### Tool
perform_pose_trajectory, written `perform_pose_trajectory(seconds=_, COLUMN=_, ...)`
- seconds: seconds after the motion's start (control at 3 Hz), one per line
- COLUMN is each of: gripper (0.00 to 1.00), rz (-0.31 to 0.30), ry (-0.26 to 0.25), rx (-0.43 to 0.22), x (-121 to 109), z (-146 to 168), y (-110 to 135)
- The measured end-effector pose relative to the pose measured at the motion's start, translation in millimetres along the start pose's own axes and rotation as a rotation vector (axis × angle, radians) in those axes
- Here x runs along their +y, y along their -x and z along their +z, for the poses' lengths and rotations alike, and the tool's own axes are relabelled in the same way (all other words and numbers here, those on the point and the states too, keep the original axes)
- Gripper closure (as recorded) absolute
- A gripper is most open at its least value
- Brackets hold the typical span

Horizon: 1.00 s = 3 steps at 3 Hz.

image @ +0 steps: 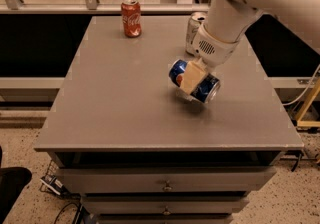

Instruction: Place pepsi can upright

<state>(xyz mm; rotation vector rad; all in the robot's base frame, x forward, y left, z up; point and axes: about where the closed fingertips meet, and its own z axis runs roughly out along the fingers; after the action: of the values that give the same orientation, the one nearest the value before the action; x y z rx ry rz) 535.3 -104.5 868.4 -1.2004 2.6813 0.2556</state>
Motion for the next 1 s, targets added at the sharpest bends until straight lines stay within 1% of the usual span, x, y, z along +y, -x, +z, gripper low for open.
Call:
perform_pose_trajectory(seconds=0.33, gripper=1.00, rz=-0.060, ry=0.186, rx=-0.127, x=-8.5, z=-7.4, y=-2.3)
perform_pose_trajectory(seconds=0.67, gripper=1.00, rz=-0.128, ry=0.415, rx=-0.266, x=-6.9, z=-6.7, y=-0.6)
perform_pose_trajectory(seconds=1.0, gripper=1.00, rz=-0.173, ry=0.534, rx=-0.440, x=4.6, z=-31.5, y=-5.5)
